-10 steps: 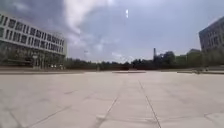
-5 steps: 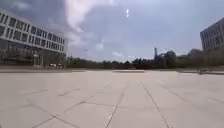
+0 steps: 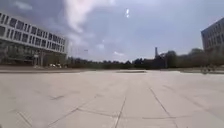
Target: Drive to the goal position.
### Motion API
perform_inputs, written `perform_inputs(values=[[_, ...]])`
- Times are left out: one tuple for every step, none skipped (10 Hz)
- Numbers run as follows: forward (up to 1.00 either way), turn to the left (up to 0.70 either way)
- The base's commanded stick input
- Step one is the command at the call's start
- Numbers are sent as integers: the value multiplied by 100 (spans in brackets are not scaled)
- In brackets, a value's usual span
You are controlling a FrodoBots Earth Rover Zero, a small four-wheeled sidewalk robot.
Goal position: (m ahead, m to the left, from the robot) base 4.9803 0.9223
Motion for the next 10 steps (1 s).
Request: perform_inputs(values=[[70, 0], [70, 0], [70, 0], [70, 0], [70, 0], [70, 0], [70, 0], [70, 0], [70, 0], [70, 0]])
